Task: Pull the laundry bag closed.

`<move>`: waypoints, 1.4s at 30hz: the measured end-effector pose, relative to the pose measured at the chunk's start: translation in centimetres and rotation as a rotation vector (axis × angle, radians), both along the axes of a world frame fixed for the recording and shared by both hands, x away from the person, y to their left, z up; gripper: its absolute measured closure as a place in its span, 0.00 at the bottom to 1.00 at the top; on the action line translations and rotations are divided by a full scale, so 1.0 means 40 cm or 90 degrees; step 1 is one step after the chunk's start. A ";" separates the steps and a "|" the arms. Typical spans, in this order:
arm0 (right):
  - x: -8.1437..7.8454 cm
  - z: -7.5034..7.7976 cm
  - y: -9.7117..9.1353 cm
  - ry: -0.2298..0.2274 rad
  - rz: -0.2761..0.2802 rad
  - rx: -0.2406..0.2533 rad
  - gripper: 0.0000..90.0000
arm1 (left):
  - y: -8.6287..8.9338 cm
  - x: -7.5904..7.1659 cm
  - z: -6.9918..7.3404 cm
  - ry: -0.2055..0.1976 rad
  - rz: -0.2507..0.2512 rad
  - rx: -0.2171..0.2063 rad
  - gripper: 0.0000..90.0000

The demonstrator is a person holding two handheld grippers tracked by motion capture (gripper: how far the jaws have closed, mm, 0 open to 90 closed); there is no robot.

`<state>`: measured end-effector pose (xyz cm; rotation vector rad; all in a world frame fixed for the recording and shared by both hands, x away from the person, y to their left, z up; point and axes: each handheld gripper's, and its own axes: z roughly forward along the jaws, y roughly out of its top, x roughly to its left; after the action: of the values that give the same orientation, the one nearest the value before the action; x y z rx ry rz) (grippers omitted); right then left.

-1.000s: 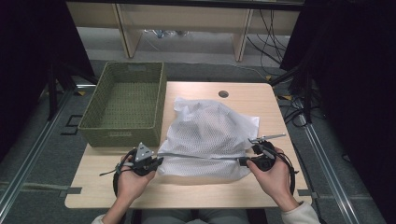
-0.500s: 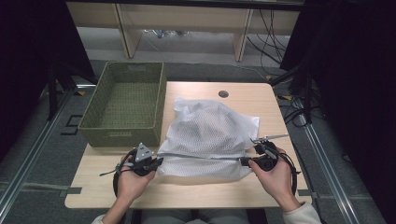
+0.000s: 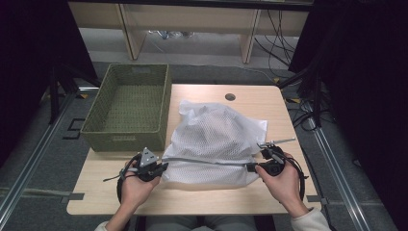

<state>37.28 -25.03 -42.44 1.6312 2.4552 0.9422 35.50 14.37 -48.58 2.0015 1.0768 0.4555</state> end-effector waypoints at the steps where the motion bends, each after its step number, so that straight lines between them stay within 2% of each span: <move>1: 0.002 -0.002 0.000 0.001 0.002 0.000 0.97 | -0.001 0.000 -0.001 0.003 0.003 -0.004 0.99; 3: 0.004 -0.005 0.001 0.009 0.002 0.004 0.97 | -0.001 0.000 -0.001 0.004 0.004 -0.006 0.99; 5: 0.009 -0.009 0.002 0.004 0.011 0.007 0.97 | -0.001 0.000 -0.002 0.001 0.003 -0.009 0.99; 6: 0.010 -0.013 0.004 0.007 0.005 0.016 0.97 | 0.006 0.001 0.001 0.008 -0.011 0.013 0.99; 7: 0.012 -0.016 0.004 0.009 0.010 0.016 0.97 | 0.009 0.002 0.003 0.005 -0.017 0.023 0.99; 8: 0.014 -0.018 0.005 0.015 0.005 0.014 0.97 | 0.003 0.002 -0.002 0.001 0.001 0.000 0.99; 9: 0.015 -0.020 0.006 0.018 0.002 0.011 0.97 | 0.005 0.002 -0.001 0.005 -0.005 0.006 0.99; 10: 0.017 -0.023 0.007 0.016 0.006 0.007 0.97 | 0.001 0.002 -0.003 0.002 0.003 -0.011 0.99; 11: 0.017 -0.024 0.008 0.019 0.006 0.005 0.97 | 0.002 0.001 0.000 0.006 0.006 -0.001 0.99; 19: 0.028 -0.032 0.009 0.018 -0.004 -0.011 0.97 | 0.006 0.004 -0.003 0.003 0.003 -0.006 0.99; 21: 0.029 -0.032 0.008 0.016 -0.006 -0.017 0.97 | 0.003 0.003 -0.003 0.001 0.006 -0.011 0.99; 22: 0.029 -0.034 0.005 0.005 -0.002 -0.018 0.97 | 0.002 0.002 -0.004 0.001 0.007 -0.018 0.99; 23: 0.031 -0.033 0.002 0.003 0.002 -0.025 0.97 | 0.006 0.003 -0.003 0.003 0.002 -0.006 0.99; 24: 0.031 -0.030 0.001 0.011 -0.002 -0.017 0.97 | 0.006 0.003 -0.003 0.003 0.004 -0.004 0.99; 25: 0.030 -0.030 -0.002 0.006 -0.007 -0.025 0.97 | 0.006 0.003 -0.003 0.003 0.004 -0.004 0.99; 26: 0.031 -0.028 -0.003 0.016 -0.008 -0.013 0.97 | 0.006 0.003 -0.003 0.003 0.003 -0.005 0.99; 27: 0.032 -0.030 -0.007 0.003 -0.003 -0.021 0.97 | 0.006 0.003 -0.003 0.003 0.003 -0.005 0.99; 28: 0.029 -0.026 -0.006 0.011 -0.015 -0.019 0.97 | 0.004 0.001 -0.002 0.005 0.002 -0.010 0.99; 29: 0.032 -0.030 -0.011 0.002 -0.005 -0.018 0.97 | 0.002 0.001 -0.003 0.000 0.003 -0.014 0.99; 31: 0.029 -0.022 -0.012 0.013 -0.027 -0.023 0.97 | 0.005 0.002 -0.002 -0.001 -0.002 -0.004 0.99; 32: 0.031 -0.025 -0.019 0.003 -0.016 -0.028 0.97 | 0.004 0.001 -0.001 0.000 0.002 -0.010 0.99; 34: 0.031 -0.023 -0.021 0.014 -0.025 -0.019 0.97 | 0.005 0.002 -0.002 -0.001 0.002 -0.010 0.99; 36: 0.031 -0.024 -0.023 0.013 -0.029 -0.020 0.97 | 0.005 0.001 -0.001 0.006 -0.001 -0.011 0.99; 37: 0.032 -0.025 -0.023 0.012 -0.029 -0.021 0.97 | 0.007 0.001 -0.001 0.003 -0.005 -0.001 0.99; 38: 0.033 -0.029 -0.024 0.006 -0.020 -0.022 0.97 | 0.014 0.002 0.002 0.006 -0.019 0.021 0.99; 39: 0.033 -0.029 -0.023 0.009 -0.020 -0.025 0.97 | 0.006 0.002 -0.003 0.000 0.000 -0.010 0.99; 40: 0.032 -0.027 -0.018 0.017 -0.031 -0.023 0.97 | 0.005 0.001 -0.003 0.002 0.003 -0.012 0.99; 41: 0.031 -0.026 -0.017 0.016 -0.032 -0.024 0.97 | 0.005 0.000 -0.002 0.004 0.004 -0.007 0.99; 42: 0.030 -0.025 -0.016 0.016 -0.029 -0.024 0.97 | 0.010 0.002 0.001 0.005 -0.011 0.013 0.99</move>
<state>38.50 -25.68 -43.43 1.6897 2.4240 0.8697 35.56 14.79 -48.56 2.0297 1.0632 0.4512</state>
